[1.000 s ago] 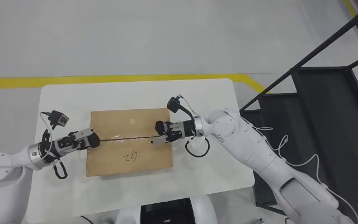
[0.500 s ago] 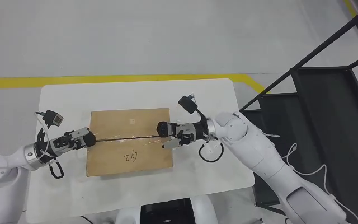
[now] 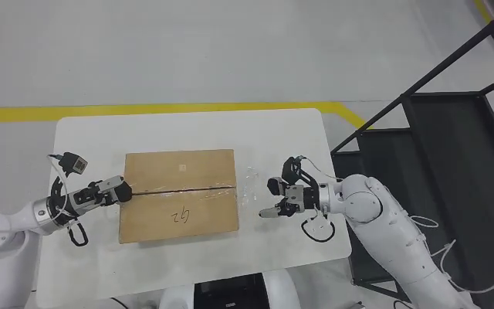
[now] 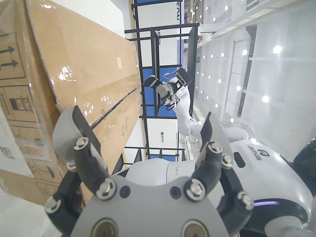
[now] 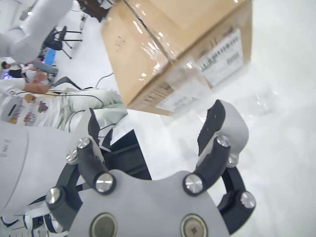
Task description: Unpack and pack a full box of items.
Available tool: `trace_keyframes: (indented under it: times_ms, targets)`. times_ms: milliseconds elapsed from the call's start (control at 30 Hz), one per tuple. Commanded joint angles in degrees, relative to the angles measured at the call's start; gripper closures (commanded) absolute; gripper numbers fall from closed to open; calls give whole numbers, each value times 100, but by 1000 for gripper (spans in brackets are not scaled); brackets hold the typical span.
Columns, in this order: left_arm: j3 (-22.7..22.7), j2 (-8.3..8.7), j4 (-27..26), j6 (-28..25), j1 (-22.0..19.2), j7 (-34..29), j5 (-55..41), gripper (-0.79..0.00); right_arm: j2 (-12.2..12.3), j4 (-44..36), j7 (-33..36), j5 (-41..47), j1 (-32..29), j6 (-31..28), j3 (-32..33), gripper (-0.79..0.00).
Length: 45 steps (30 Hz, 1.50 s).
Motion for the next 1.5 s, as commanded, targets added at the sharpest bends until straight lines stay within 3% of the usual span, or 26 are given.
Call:
trace_keyframes:
  times_ms: [0,167,267,567,1100,1467]
  targets:
    - [0,0,0,0,0,0,0,-785,4,45,-194,-612,-60,-130,-29,-785]
    - [0,0,0,0,0,0,0,-785,-69,328,-781,-2122,227,-25,-429,-785]
    - [0,0,0,0,0,0,0,-785,-129,559,-1298,-2821,439,341,-611,-785]
    - [0,0,0,0,0,0,0,-785,-238,874,-1883,-4242,948,744,-1125,-785]
    - [0,0,0,0,0,0,0,-785,-239,891,-1903,-4299,967,771,-1123,-785]
    - [0,0,0,0,0,0,0,-785,-593,2007,-1804,-4549,2187,1202,-2025,-785]
